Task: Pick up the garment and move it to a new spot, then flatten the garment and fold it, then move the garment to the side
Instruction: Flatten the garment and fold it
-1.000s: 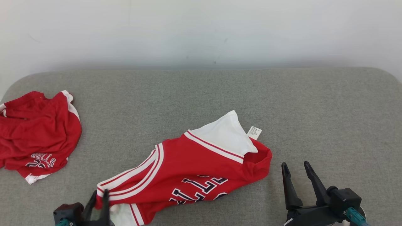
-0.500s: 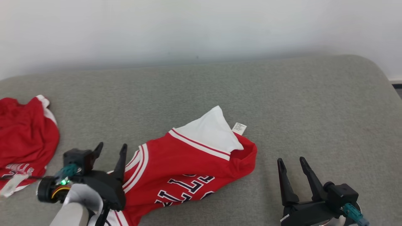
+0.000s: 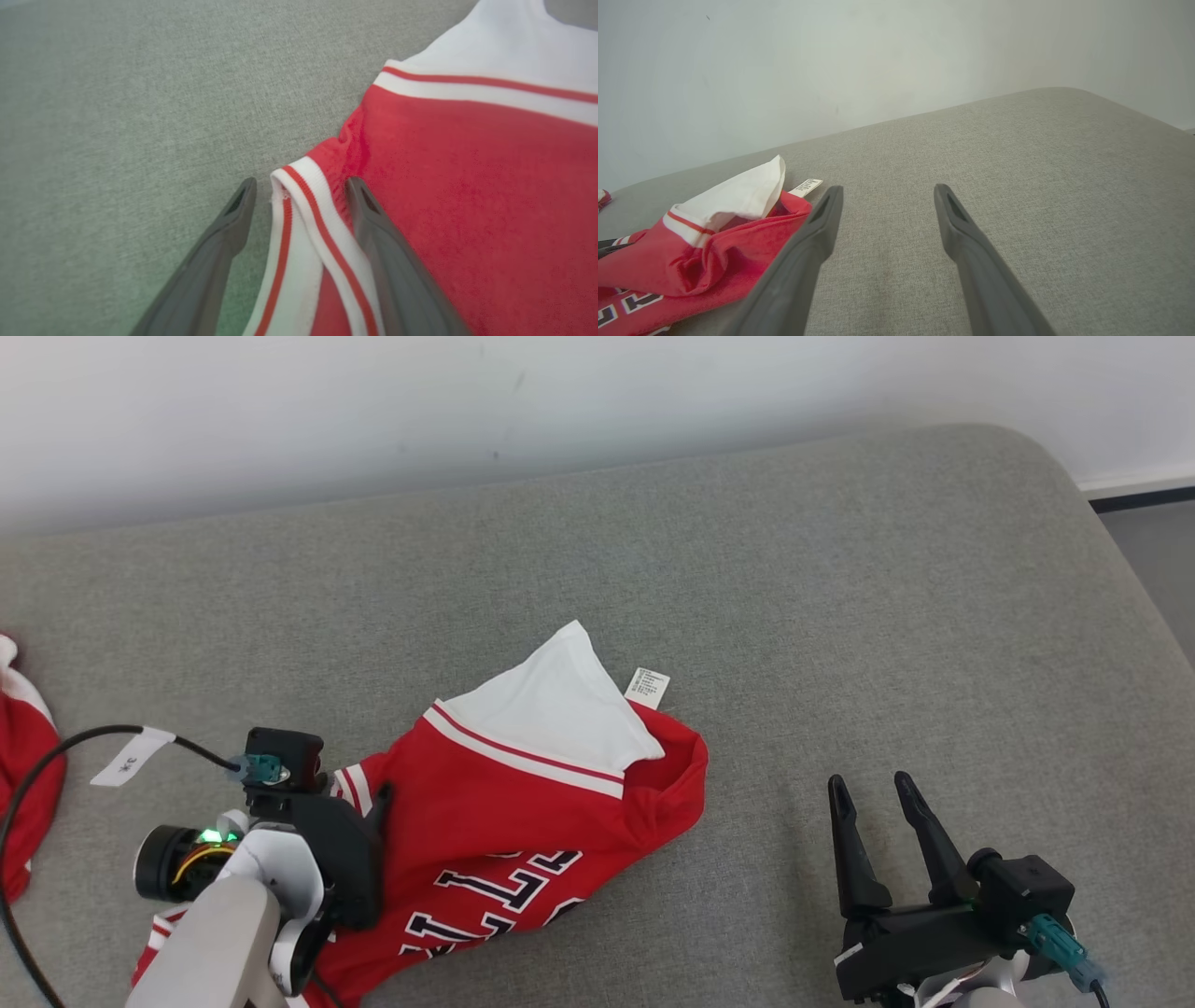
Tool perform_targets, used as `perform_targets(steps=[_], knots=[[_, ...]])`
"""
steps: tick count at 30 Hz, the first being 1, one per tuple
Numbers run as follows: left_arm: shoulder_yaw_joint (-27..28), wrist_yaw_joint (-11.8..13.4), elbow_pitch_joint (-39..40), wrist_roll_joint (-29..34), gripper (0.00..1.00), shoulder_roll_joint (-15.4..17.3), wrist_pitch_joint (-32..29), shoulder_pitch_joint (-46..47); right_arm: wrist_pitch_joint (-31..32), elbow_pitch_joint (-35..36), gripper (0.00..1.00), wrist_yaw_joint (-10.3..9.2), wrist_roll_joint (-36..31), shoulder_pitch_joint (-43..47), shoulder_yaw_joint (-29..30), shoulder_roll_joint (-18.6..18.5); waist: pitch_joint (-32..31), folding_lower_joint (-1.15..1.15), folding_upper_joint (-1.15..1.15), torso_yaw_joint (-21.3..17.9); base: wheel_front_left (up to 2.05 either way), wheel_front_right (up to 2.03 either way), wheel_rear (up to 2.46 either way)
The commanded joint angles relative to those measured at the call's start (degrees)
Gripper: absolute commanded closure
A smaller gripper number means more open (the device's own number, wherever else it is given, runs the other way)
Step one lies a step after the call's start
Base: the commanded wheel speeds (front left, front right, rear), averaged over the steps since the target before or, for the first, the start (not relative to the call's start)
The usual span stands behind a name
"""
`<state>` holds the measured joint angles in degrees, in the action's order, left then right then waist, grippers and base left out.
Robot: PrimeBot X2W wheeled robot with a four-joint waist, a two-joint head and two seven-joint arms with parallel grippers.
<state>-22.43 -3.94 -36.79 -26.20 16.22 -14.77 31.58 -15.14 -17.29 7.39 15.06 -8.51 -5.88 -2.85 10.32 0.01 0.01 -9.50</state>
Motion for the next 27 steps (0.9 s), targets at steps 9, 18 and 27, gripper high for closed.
perform_targets(steps=[9, 18, 27], knots=[[-2.35, -1.48, -2.83, 1.02, 1.0, -1.27, 3.67, 4.41, -0.08, -0.2, 0.0, 0.2, 0.56, -0.48, 0.35, -0.09, -0.18, -0.01, -0.01, 0.24, 0.0, 0.0, 0.0], [2.33, -0.86, -2.14, -0.93, 1.0, 2.2, 10.75, 10.27, -0.08, -0.25, 0.0, 0.2, 0.42, 0.12, 0.62, -0.08, -2.08, -0.01, -0.01, 1.24, 0.0, 0.0, 0.0], [6.18, 0.55, -2.82, -2.9, 1.0, 7.51, 13.51, 5.63, -0.07, -0.24, 0.0, 0.2, 0.63, 0.75, 0.36, -0.09, -1.96, -0.01, -0.01, 0.78, 0.0, 0.0, 0.0]])
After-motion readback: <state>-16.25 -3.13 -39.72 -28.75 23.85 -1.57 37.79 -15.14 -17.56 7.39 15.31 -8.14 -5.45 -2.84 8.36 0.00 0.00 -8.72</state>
